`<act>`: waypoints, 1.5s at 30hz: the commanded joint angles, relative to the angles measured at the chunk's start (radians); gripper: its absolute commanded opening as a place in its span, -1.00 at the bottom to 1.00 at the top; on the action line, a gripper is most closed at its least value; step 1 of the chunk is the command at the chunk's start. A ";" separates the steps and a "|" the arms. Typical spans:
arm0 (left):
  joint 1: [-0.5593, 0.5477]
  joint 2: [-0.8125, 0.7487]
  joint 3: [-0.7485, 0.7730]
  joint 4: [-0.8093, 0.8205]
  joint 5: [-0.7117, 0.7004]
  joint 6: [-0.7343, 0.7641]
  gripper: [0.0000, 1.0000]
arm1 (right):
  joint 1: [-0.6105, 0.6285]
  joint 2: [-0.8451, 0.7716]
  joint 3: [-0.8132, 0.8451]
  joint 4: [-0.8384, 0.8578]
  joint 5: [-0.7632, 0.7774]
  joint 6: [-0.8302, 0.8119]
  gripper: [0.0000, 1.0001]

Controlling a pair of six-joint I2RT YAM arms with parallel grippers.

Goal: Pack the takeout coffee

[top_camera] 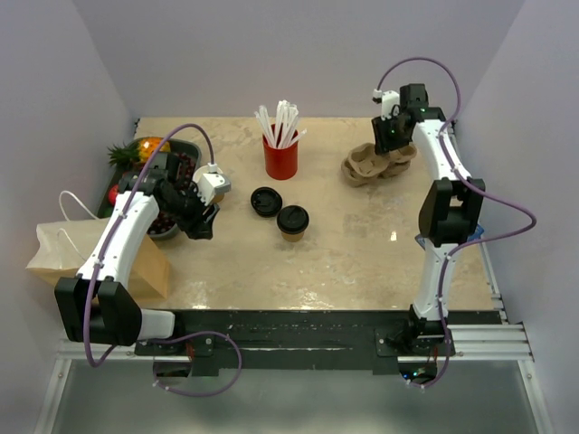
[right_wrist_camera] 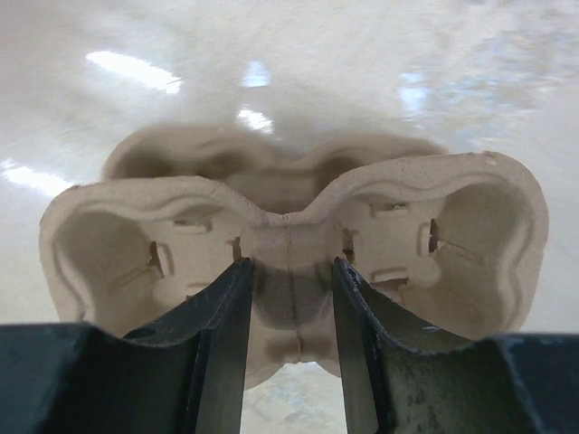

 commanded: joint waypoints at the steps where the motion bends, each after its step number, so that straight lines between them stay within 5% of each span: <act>1: 0.004 -0.019 -0.001 0.018 0.038 0.023 0.06 | -0.009 -0.016 0.147 -0.152 -0.296 0.016 -1.00; 2: 0.004 -0.020 -0.004 0.017 0.038 0.022 0.06 | 0.022 -0.011 0.146 -0.141 -0.092 0.039 -1.00; 4: 0.004 -0.020 -0.005 0.020 0.040 0.023 0.06 | 0.063 -0.061 0.056 -0.023 0.058 -0.061 -1.00; 9: 0.004 -0.022 -0.002 0.020 0.043 0.019 0.06 | 0.037 -0.003 0.141 -0.133 -0.056 -0.011 -1.00; 13: 0.004 -0.034 -0.008 0.015 0.041 0.022 0.05 | 0.037 -0.102 0.091 -0.111 -0.094 -0.020 -1.00; 25: 0.003 -0.098 0.091 0.043 0.135 0.034 0.02 | 0.068 -0.481 -0.423 -0.133 -0.271 -0.414 -1.00; 34: -0.010 -0.102 0.151 0.054 0.172 0.028 0.02 | 0.053 -0.806 -0.949 -0.084 -0.125 -0.946 -1.00; 39: -0.040 -0.105 0.234 0.008 0.182 0.081 0.05 | 0.048 -0.914 -1.147 0.026 -0.091 -1.095 -1.00; 45: -0.045 -0.102 0.332 -0.075 0.116 0.138 0.06 | 0.048 -0.890 -1.176 0.047 -0.096 -1.070 -0.48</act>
